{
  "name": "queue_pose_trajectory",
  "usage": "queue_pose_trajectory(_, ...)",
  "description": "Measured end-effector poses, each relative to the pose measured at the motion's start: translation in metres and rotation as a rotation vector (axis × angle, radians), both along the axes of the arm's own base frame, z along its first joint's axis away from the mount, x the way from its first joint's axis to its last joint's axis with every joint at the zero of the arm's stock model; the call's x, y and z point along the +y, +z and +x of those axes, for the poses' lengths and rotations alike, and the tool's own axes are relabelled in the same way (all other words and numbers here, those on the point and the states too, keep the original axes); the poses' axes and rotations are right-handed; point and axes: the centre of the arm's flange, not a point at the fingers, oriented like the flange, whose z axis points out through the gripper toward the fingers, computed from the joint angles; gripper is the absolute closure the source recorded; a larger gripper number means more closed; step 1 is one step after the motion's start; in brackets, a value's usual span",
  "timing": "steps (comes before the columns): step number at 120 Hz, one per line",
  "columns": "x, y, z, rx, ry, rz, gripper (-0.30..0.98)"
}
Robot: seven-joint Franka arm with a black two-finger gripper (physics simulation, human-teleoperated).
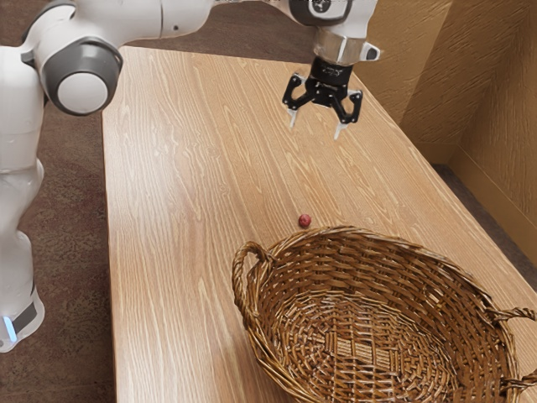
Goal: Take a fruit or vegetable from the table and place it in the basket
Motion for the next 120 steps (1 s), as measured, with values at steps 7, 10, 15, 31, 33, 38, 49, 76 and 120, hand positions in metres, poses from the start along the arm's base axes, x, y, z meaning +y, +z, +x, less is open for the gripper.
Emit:
queue_pose_trajectory(7, -0.002, -0.003, 0.000, 0.027, 0.124, -0.003, 0.00)
queue_pose_trajectory(10, -0.003, -0.004, 0.000, 0.035, 0.173, -0.004, 0.00)
queue_pose_trajectory(15, -0.004, -0.003, -0.001, 0.047, 0.251, -0.005, 0.00)
queue_pose_trajectory(31, -0.020, 0.008, -0.008, 0.069, 0.439, -0.036, 0.00)
queue_pose_trajectory(33, -0.019, 0.009, -0.009, 0.072, 0.463, -0.039, 0.00)
queue_pose_trajectory(38, -0.013, 0.011, -0.011, 0.080, 0.524, -0.047, 0.00)
queue_pose_trajectory(49, -0.002, 0.015, -0.014, 0.094, 0.626, -0.071, 0.00)
queue_pose_trajectory(76, 0.044, -0.036, -0.022, 0.248, 0.739, -0.101, 0.00)
queue_pose_trajectory(120, -0.007, -0.140, 0.012, 0.229, 0.694, -0.081, 0.00)
